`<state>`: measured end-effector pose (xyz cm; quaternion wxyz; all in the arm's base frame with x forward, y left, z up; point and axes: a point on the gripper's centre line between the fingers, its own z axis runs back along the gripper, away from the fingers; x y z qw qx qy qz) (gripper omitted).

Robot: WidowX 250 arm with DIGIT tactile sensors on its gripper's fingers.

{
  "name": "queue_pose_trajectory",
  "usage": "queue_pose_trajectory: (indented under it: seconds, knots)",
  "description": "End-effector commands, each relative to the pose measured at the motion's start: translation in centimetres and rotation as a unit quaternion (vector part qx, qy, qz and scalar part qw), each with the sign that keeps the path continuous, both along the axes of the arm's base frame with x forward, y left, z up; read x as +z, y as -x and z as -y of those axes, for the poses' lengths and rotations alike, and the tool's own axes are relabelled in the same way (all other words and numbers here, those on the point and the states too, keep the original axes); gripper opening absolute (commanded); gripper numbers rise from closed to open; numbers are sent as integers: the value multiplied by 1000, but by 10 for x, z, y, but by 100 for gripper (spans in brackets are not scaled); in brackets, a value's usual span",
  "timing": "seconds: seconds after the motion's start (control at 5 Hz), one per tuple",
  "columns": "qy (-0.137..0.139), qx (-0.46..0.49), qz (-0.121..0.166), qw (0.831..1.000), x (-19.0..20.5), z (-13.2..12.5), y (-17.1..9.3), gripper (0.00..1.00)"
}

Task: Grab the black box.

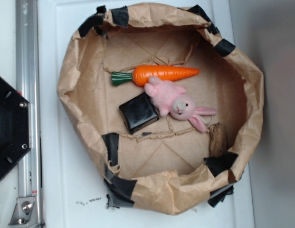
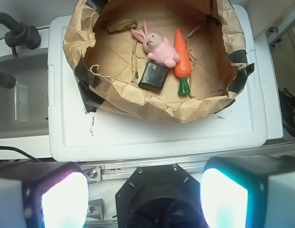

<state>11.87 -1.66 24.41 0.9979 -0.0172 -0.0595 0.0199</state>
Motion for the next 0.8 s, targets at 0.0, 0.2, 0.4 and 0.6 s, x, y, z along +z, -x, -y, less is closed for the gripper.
queue_pose_trajectory:
  seconds: [0.0,0.2,0.4,0.6]
  knots:
    - [0,0,0,1000,0,0,0,100]
    - [16,116,60,991,-50,-50,-50,100]
    - [31,154,74,985,-95,-70,-90,100]
    - [35,136,43,989,-110,-70,-109,100]
